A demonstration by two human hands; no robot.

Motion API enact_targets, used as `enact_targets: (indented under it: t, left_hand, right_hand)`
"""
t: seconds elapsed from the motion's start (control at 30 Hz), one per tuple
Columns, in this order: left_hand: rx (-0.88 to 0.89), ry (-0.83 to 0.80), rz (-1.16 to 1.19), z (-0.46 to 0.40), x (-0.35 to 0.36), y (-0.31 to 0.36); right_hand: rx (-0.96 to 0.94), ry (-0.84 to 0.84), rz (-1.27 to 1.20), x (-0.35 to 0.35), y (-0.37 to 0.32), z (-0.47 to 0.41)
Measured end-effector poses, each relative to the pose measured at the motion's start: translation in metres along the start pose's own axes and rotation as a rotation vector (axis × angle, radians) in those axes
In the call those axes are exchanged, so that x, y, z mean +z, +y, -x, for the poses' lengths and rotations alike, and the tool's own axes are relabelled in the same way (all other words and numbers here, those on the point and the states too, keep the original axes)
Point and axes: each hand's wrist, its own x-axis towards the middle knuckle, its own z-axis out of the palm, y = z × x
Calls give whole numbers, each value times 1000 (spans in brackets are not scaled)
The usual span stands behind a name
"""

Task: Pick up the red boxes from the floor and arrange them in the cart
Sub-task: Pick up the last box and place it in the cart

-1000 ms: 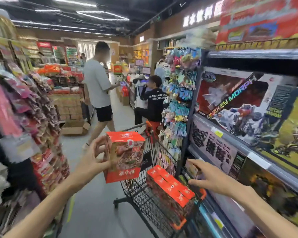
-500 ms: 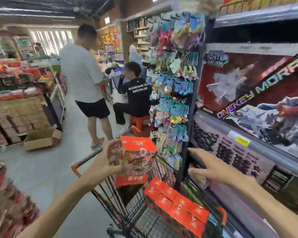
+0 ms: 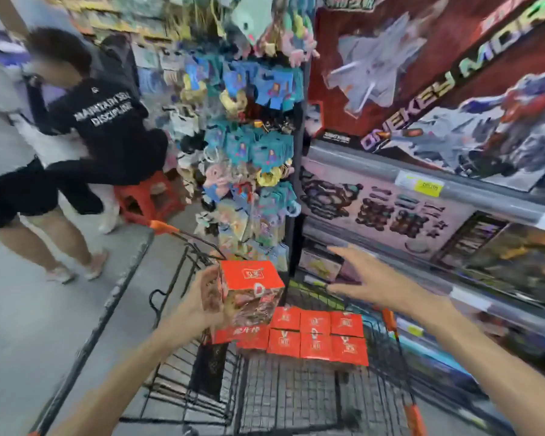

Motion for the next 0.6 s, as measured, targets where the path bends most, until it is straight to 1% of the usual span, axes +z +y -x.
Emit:
enact_targets:
  t: [0.07,0.17,0.27,0.33,0.43,0.5,0.6]
  left_hand:
    - [-58,-63,4,-16,0,-32]
    - [-128,-202,24,-35,6,-77]
    - [-166,-312,116,-46,19,-121]
    - [-158,-345,128,-53,30,-154]
    - [-174,-348,124,-59,48,-196]
    - [-159,-341,87,-62,61,-220]
    - [-186,-337,61,-64,81,-255]
  right_hand:
    - [63,-14,-41,30,-11,6]
    - [145,-56,-65,80,-20,10]
    - [213,-121,-117,131,-19,7]
    - [274,-168,-185,166,-14,0]
    - [361,-247,-287,222,-3,-9]
    - [382,-271,-381,256,4,-15]
    - [416,-288,-500,304,16,-22]
